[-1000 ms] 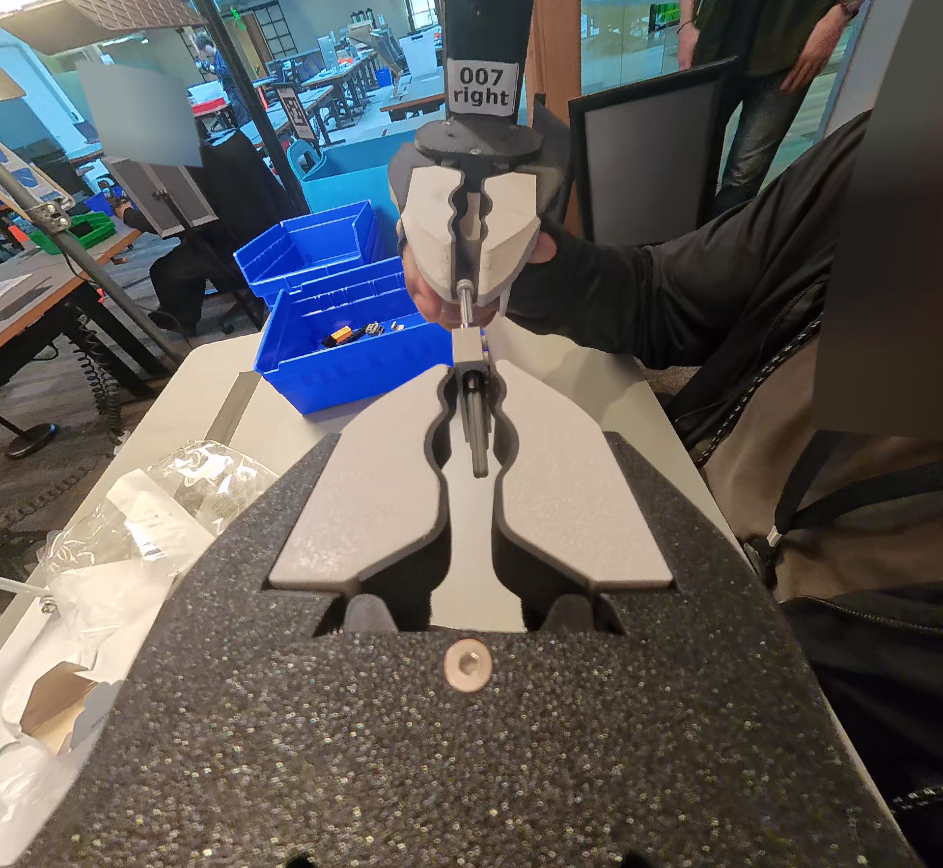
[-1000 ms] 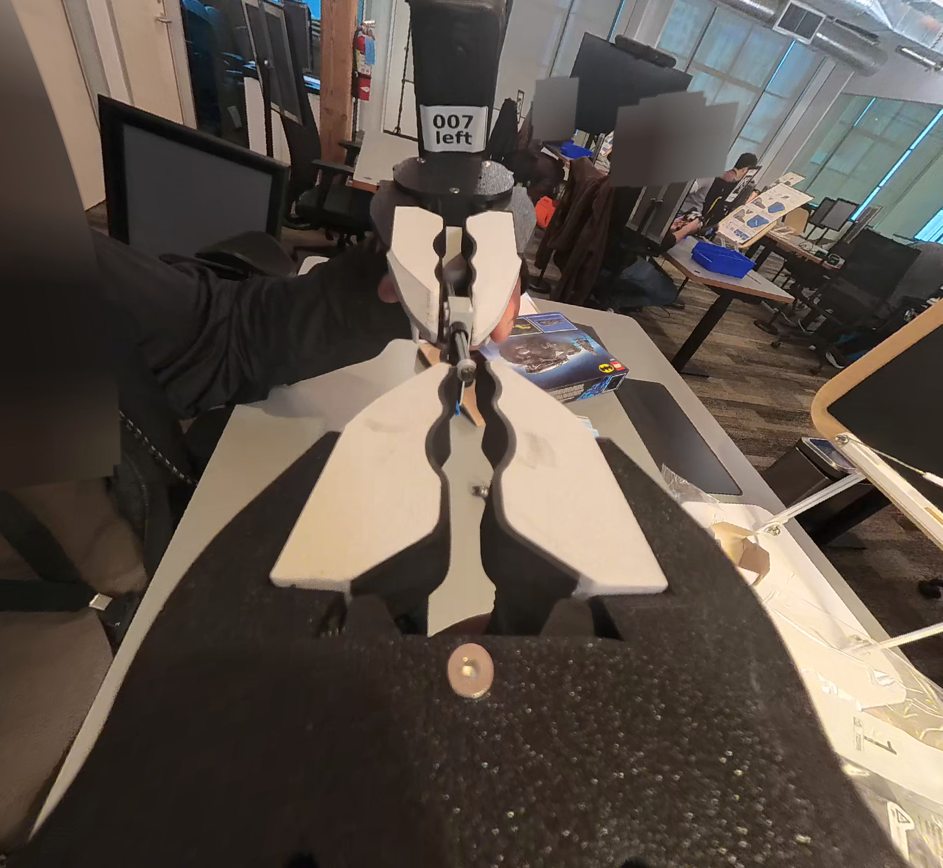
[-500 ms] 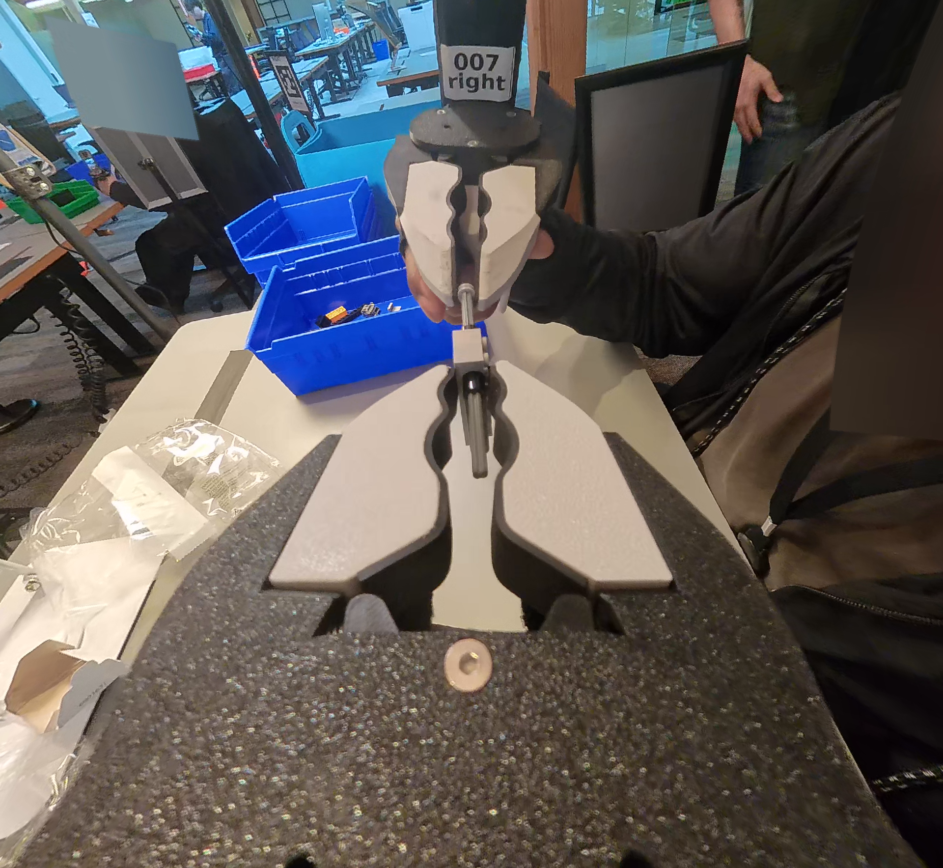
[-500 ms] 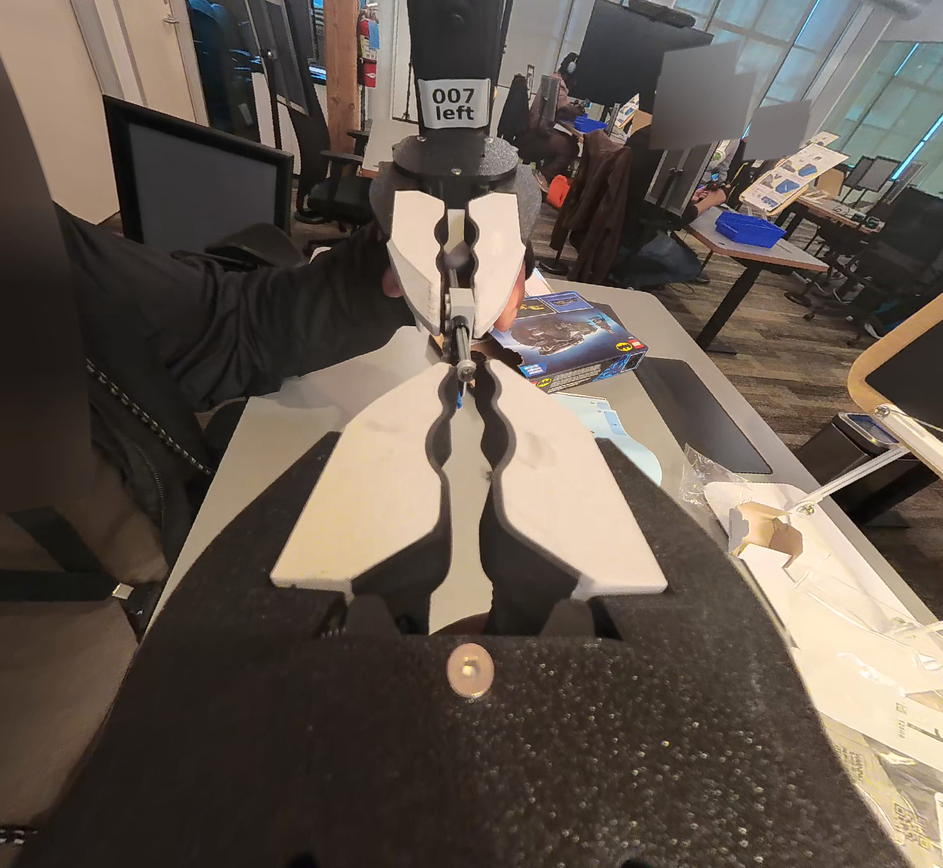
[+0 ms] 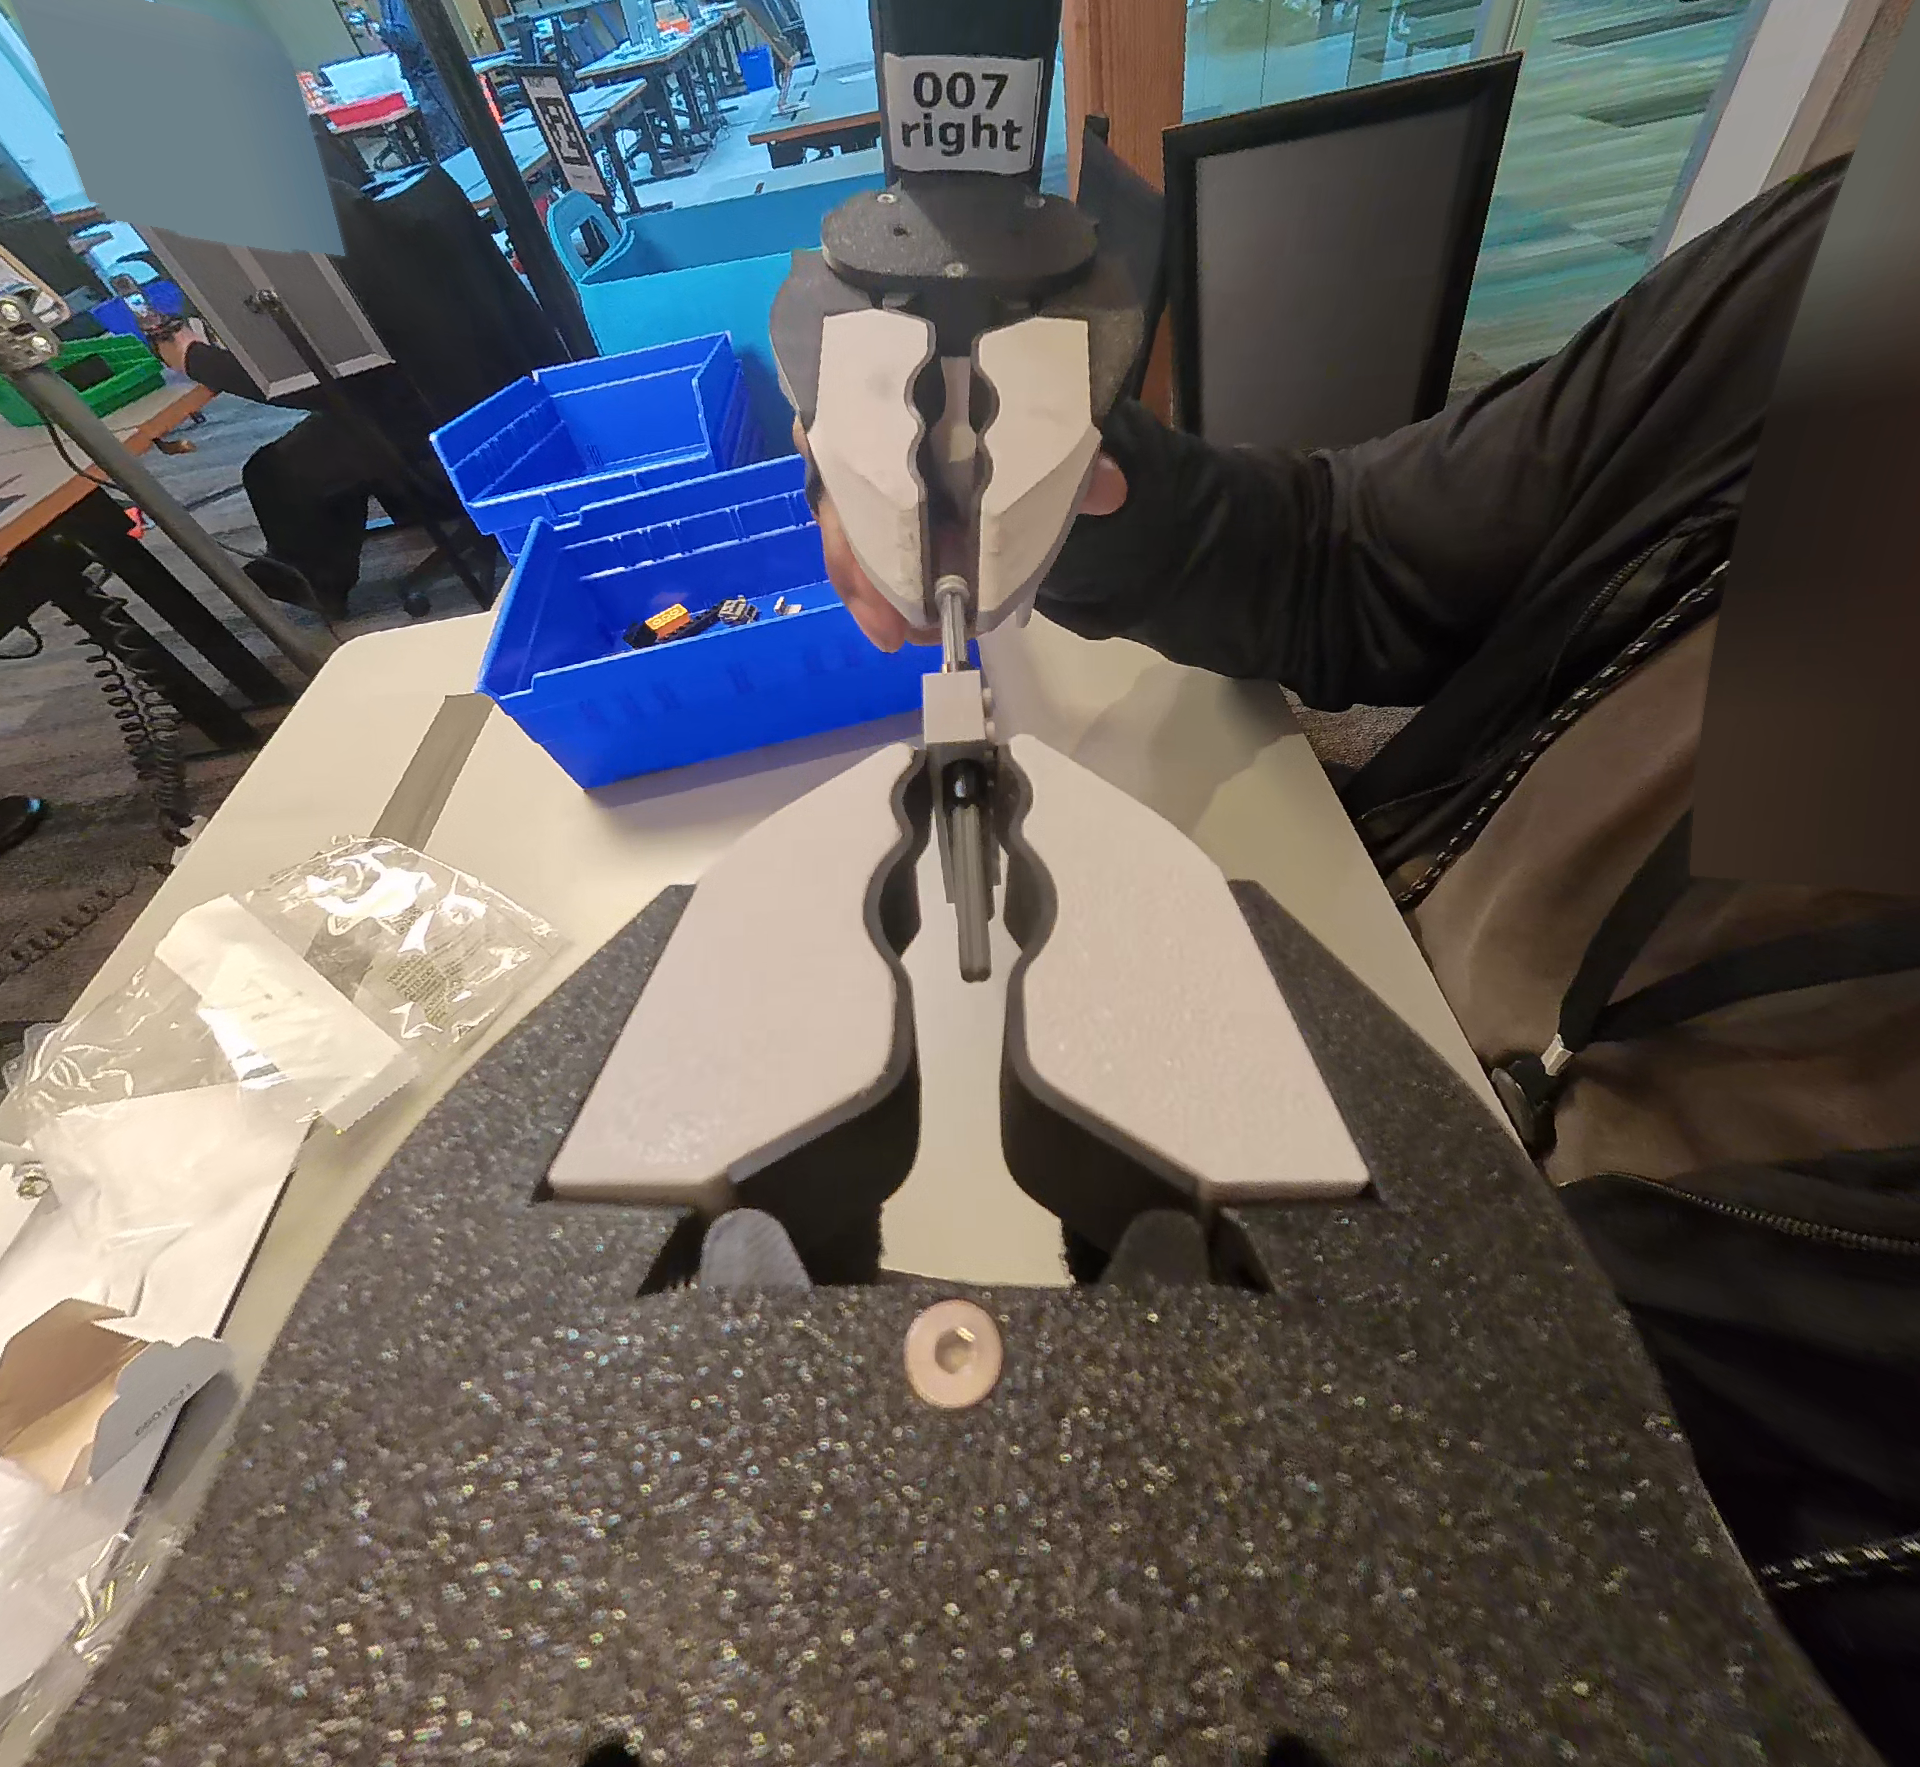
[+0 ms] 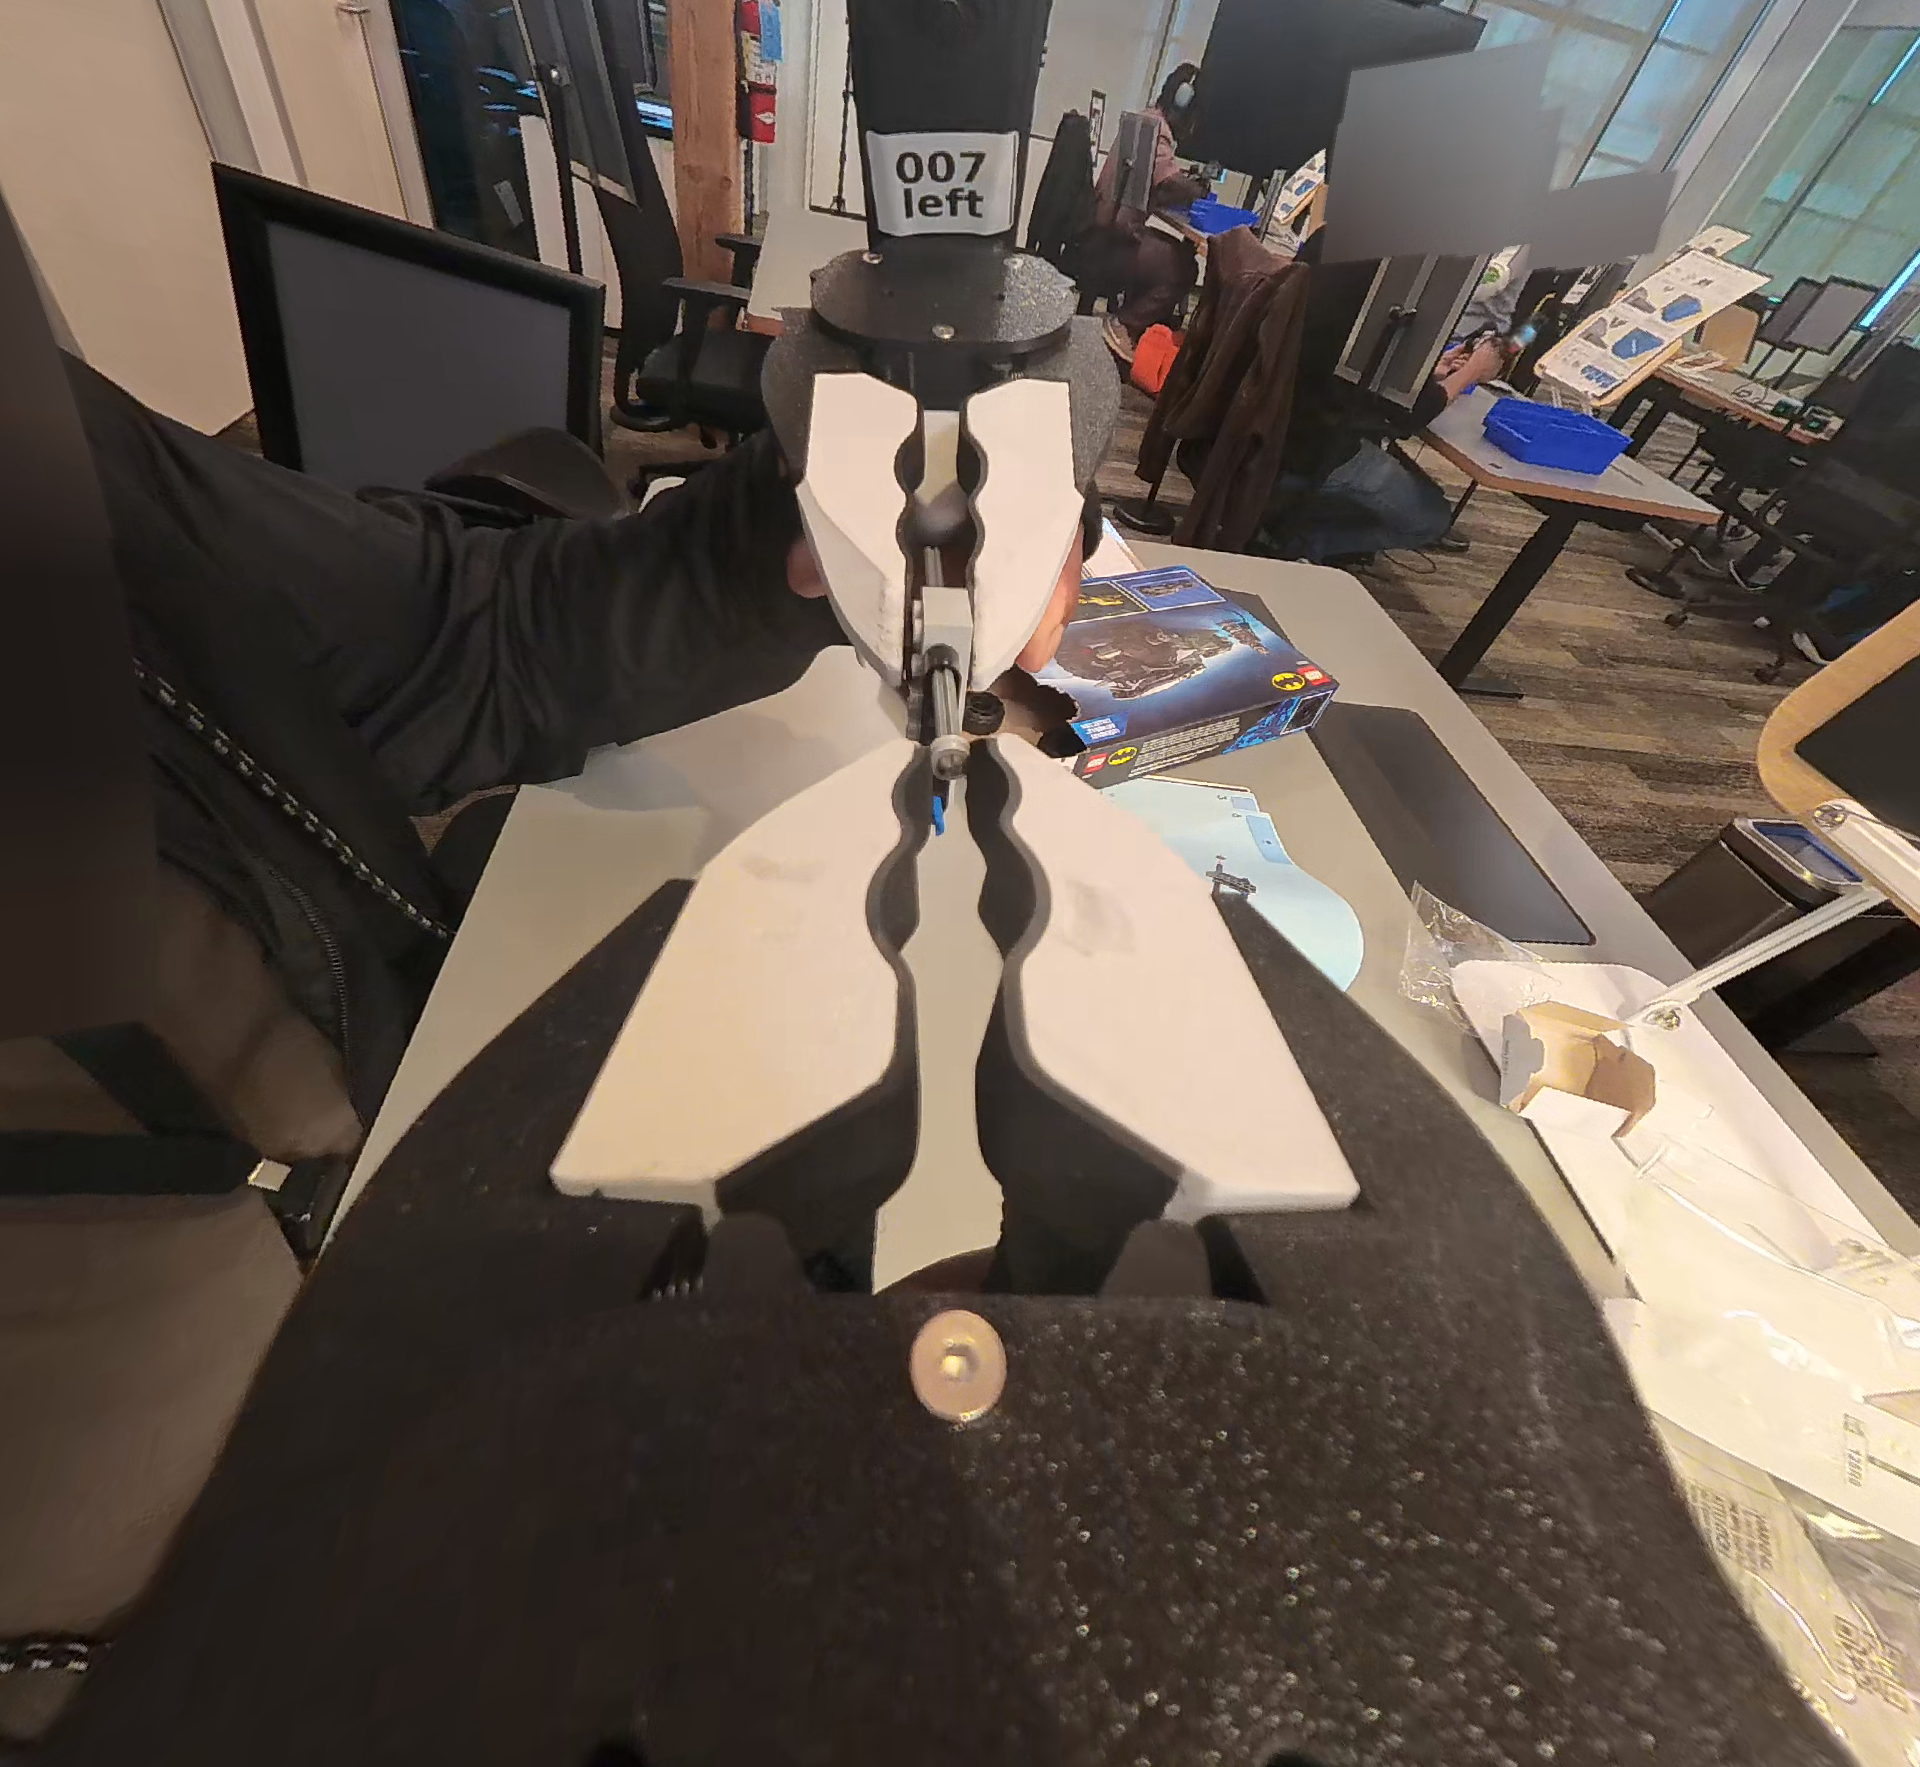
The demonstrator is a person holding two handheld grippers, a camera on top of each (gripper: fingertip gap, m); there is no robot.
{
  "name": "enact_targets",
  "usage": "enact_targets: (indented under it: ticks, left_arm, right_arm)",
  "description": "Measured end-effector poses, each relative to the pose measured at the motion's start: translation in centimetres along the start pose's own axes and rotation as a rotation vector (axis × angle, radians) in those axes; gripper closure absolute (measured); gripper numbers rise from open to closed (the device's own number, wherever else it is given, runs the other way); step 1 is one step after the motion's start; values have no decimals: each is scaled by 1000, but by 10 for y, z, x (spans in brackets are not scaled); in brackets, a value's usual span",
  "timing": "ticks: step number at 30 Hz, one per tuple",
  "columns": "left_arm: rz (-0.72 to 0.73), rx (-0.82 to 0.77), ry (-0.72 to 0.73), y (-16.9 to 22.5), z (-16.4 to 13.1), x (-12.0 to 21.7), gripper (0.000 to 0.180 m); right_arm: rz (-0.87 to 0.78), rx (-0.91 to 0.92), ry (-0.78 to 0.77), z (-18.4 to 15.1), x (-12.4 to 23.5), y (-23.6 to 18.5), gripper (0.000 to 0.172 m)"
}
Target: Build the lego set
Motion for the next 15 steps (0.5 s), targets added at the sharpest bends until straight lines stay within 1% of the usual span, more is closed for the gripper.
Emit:
enact_targets:
  ticks: [15]
  left_arm:
    - [-8, -17, -32, 4, -1, -8, 170]
  right_arm:
    - [25, -3, 25, 1, -6, -4, 165]
Point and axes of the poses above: each gripper's, where its closed fingertips meet, x back along the fingers, z out of its top, y = z × x across the jaws, the point moved 9 cm from there along x, back along the fingers, and after that the axes turned 12 degrees about x, right-handed, at the moved point
